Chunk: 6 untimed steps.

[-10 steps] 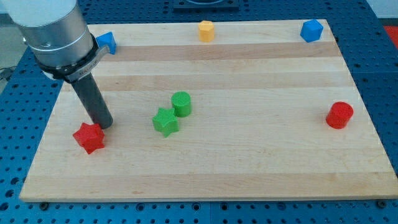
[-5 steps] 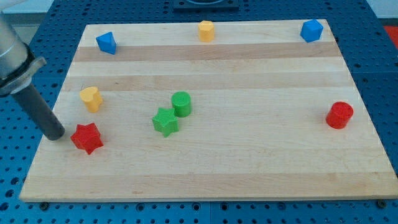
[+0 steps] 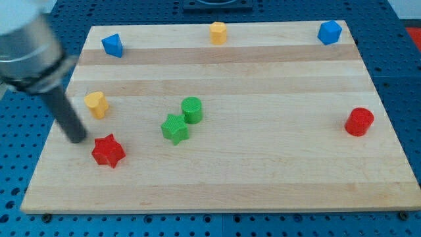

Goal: Slide the red star diagonally bottom right to the yellow heart

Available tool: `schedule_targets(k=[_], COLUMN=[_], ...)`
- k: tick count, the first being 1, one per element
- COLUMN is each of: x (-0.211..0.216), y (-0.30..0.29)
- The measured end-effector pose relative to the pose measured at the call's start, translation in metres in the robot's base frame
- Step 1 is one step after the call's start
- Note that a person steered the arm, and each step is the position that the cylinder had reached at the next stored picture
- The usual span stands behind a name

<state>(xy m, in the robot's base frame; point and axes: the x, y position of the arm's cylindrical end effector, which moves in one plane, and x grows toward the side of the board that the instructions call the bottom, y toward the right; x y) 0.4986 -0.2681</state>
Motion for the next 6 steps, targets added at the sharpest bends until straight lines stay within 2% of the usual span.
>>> schedule_targets(k=[1, 3, 4, 6], x=[0.000, 0.047, 0.046, 0.037], y=[-0.004, 0.005, 0.008, 0.104])
